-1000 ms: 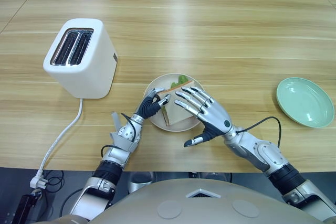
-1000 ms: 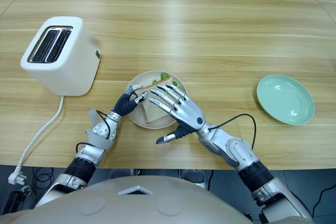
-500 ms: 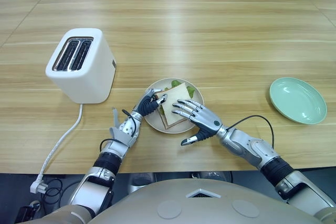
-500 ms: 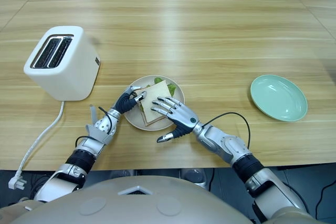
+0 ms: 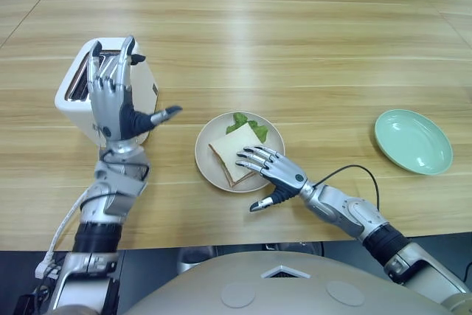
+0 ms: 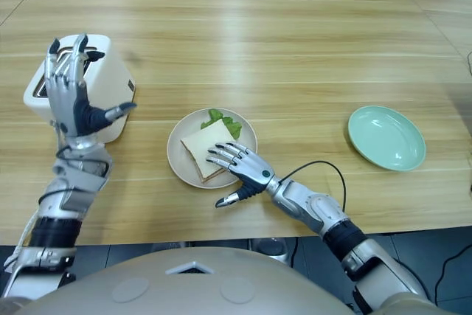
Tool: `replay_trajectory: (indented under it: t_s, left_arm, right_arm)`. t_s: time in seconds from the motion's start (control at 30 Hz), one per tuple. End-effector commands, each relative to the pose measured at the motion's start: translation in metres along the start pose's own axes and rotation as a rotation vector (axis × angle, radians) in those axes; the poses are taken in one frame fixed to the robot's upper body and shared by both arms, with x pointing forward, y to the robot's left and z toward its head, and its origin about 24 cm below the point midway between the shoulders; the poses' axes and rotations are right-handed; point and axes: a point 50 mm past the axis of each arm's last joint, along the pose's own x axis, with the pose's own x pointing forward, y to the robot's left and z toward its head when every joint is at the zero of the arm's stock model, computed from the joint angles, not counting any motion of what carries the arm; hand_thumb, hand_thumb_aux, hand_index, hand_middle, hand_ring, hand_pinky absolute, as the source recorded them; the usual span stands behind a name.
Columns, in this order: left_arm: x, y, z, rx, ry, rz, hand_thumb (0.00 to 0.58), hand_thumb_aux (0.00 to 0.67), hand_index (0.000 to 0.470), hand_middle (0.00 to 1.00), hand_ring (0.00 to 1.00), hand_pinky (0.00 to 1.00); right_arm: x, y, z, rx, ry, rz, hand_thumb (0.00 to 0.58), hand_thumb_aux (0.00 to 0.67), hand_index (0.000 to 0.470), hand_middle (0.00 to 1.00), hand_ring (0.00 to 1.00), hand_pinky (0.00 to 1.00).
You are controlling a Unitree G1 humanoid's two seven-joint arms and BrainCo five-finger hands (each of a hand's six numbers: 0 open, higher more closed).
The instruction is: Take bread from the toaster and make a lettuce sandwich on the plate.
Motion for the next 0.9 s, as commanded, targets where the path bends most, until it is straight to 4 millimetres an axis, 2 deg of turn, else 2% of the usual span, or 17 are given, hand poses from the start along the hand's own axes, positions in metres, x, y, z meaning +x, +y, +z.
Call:
replay_trajectory:
  t_s: [0.03, 0.07, 0.1, 0.17, 0.27, 0.43, 0.53, 0.63, 0.73, 0.9]
  left_arm:
    - [-0.022, -0.015, 0.014, -0.323, 0.004, -0.266, 0.580, 0.670, 0.460, 0.73, 0.73, 0.73]
    - [-0.032, -0.019, 0.017, -0.384, 0.002, -0.363, 0.580, 0.670, 0.460, 0.73, 0.73, 0.73]
    - [-0.045, -0.021, 0.021, -0.441, 0.007, -0.469, 0.580, 0.670, 0.460, 1.00, 1.00, 1.00]
    - [-0.070, -0.023, 0.027, -0.550, 0.028, -0.671, 0.580, 0.670, 0.460, 1.00, 1.00, 1.00]
    - [-0.104, -0.020, 0.035, -0.648, 0.071, -0.924, 0.580, 0.670, 0.460, 1.00, 1.00, 1.00]
    - [-0.148, -0.014, 0.040, -0.662, 0.107, -1.290, 0.580, 0.670, 0.460, 1.00, 1.00, 1.00]
    - [-0.161, -0.020, 0.043, -0.648, 0.091, -1.418, 0.580, 0.670, 0.460, 1.00, 1.00, 1.00]
    - [-0.161, -0.038, 0.041, -0.592, 0.075, -1.427, 0.580, 0.670, 0.460, 1.00, 1.00, 1.00]
    - [-0.146, -0.063, 0.030, -0.461, 0.061, -1.362, 0.580, 0.670, 0.460, 1.00, 1.00, 1.00]
    - [-0.112, -0.109, 0.010, -0.297, 0.114, -1.193, 0.580, 0.670, 0.460, 1.00, 1.00, 1.00]
  right_arm:
    - [0.004, -0.039, 0.006, 0.061, -0.040, -0.228, 0.580, 0.670, 0.460, 0.86, 0.86, 0.86]
    - [0.002, -0.046, 0.007, 0.101, -0.041, -0.259, 0.580, 0.670, 0.460, 0.86, 0.86, 0.86]
    - [-0.002, -0.053, 0.007, 0.152, -0.042, -0.287, 0.580, 0.670, 0.460, 1.00, 1.00, 1.00]
    - [-0.012, -0.063, 0.004, 0.258, -0.021, -0.302, 0.580, 0.670, 0.460, 1.00, 1.00, 1.00]
    - [-0.037, -0.061, -0.006, 0.369, 0.035, -0.143, 0.580, 0.670, 0.460, 1.00, 1.00, 1.00]
    - [-0.093, -0.030, -0.004, 0.506, 0.120, 0.286, 0.580, 0.670, 0.460, 1.00, 1.00, 1.00]
    - [-0.105, -0.013, 0.003, 0.558, 0.135, 0.410, 0.580, 0.670, 0.460, 1.00, 1.00, 1.00]
    - [-0.097, 0.000, 0.002, 0.528, 0.138, 0.457, 0.580, 0.670, 0.460, 1.00, 1.00, 1.00]
    - [-0.078, 0.010, -0.011, 0.436, 0.181, 0.427, 0.580, 0.670, 0.460, 1.00, 1.00, 1.00]
    - [-0.027, 0.009, -0.051, 0.234, 0.333, 0.203, 0.580, 0.670, 0.460, 1.00, 1.00, 1.00]
